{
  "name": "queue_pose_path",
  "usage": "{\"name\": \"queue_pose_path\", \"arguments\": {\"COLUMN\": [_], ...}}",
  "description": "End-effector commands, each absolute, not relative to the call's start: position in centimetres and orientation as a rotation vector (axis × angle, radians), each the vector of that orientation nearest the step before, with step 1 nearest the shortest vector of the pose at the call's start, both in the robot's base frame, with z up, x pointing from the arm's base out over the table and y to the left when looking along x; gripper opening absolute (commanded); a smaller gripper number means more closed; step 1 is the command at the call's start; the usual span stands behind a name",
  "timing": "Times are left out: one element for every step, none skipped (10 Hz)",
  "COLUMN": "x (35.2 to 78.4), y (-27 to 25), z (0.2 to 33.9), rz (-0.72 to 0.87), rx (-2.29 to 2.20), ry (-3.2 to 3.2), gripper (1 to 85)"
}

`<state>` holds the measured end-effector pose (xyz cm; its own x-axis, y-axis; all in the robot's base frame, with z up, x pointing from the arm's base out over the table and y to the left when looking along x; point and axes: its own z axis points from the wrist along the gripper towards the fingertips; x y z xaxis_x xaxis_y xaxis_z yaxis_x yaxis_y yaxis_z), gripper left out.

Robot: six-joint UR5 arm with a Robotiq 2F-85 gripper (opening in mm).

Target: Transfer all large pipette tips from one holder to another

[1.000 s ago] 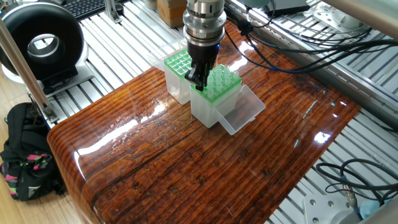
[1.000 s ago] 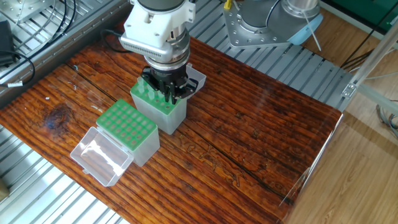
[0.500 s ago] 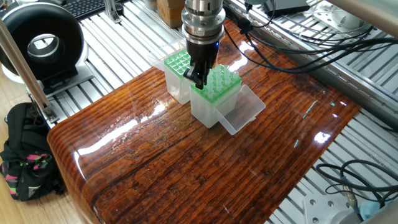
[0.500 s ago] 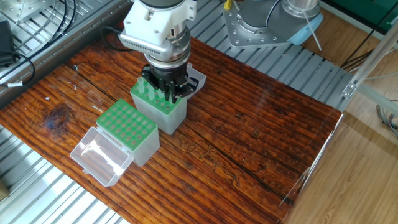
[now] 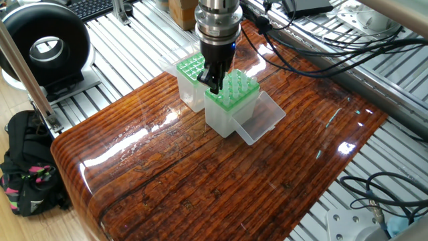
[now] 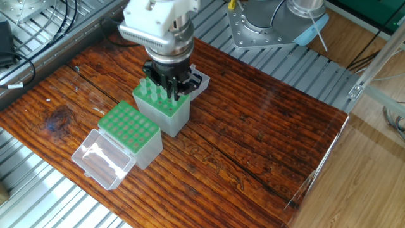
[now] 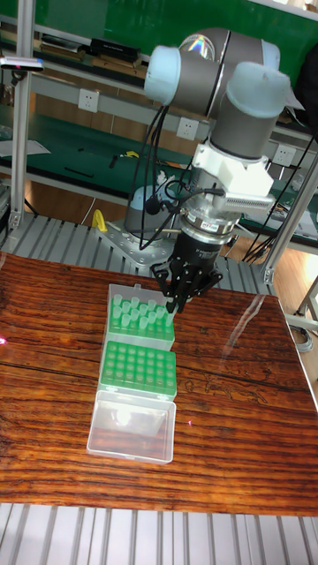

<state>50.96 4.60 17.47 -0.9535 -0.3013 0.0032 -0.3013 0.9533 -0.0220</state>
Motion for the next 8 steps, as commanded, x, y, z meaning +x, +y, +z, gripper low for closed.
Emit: {"name": "queue_pose_path", "arguments": {"x": [51.1, 51.1, 51.1, 51.1, 51.0, 50.9, 50.8, 50.7], "y": [4.6, 4.5, 4.4, 4.4, 4.4, 4.3, 4.2, 4.2], "z": [19.9, 20.7, 21.5, 22.3, 23.0, 23.6, 24.1, 24.5], "rz": [-0.015, -0.013, -0.006, 0.009, 0.018, 0.020, 0.023, 0.027], "rx": [-0.476, -0.476, -0.478, -0.475, -0.475, -0.473, -0.473, -0.472], "ry": [3.100, 3.099, 3.099, 3.098, 3.096, 3.096, 3.096, 3.095], "gripper": [1.7, 1.7, 1.7, 1.7, 1.7, 1.7, 1.7, 1.7]}}
